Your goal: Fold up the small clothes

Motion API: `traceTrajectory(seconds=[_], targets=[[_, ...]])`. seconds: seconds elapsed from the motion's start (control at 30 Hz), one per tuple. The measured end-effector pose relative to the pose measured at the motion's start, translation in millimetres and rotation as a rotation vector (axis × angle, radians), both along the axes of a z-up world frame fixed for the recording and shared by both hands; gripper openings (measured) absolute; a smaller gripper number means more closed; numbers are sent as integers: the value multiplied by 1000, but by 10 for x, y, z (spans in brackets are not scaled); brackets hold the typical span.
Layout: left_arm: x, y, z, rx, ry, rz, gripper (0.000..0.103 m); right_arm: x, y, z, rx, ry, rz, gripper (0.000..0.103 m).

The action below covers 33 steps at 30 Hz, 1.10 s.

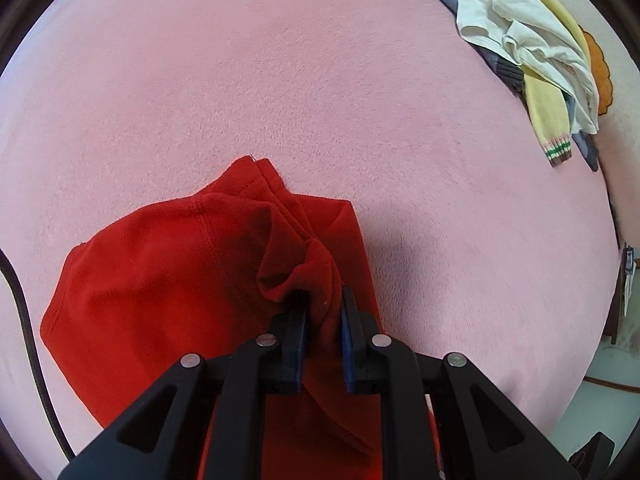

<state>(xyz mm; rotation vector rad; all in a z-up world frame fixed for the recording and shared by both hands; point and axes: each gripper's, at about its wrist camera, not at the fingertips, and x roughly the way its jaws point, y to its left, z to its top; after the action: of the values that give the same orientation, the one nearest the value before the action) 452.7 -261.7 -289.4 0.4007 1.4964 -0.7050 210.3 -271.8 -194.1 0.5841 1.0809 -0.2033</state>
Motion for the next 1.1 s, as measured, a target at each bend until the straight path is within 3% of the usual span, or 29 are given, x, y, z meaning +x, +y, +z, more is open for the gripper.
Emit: traceTrajectory(seconds=[0.13, 0.2, 0.4, 0.47, 0.57, 0.7, 0.93, 1.1], targets=[[-100, -141, 52, -11, -21, -43, 50, -26, -70, -10, -1, 13, -4, 17], [-182, -206, 102, -10, -51, -75, 57, -44, -102, 13, -11, 14, -2, 17], [-207, -147, 359, -70, -53, -55, 57, -122, -207, 119, -26, 26, 0, 17], [-173, -74, 496, -98, -59, -25, 63, -147, -251, 203, -53, 20, 2, 17], [-111, 149, 757, -126, -115, 39, 75, -125, -295, 355, -78, -25, 17, 17], [-106, 628, 959, -117, -191, 114, 78, 73, -281, 527, -134, -72, 98, 17], [-180, 1547, 868, -76, -193, 278, 78, 727, -112, 516, -140, -146, 341, 14], [-294, 1920, 680, -115, -148, 369, 78, 1300, -109, 213, -63, -121, 471, 11]])
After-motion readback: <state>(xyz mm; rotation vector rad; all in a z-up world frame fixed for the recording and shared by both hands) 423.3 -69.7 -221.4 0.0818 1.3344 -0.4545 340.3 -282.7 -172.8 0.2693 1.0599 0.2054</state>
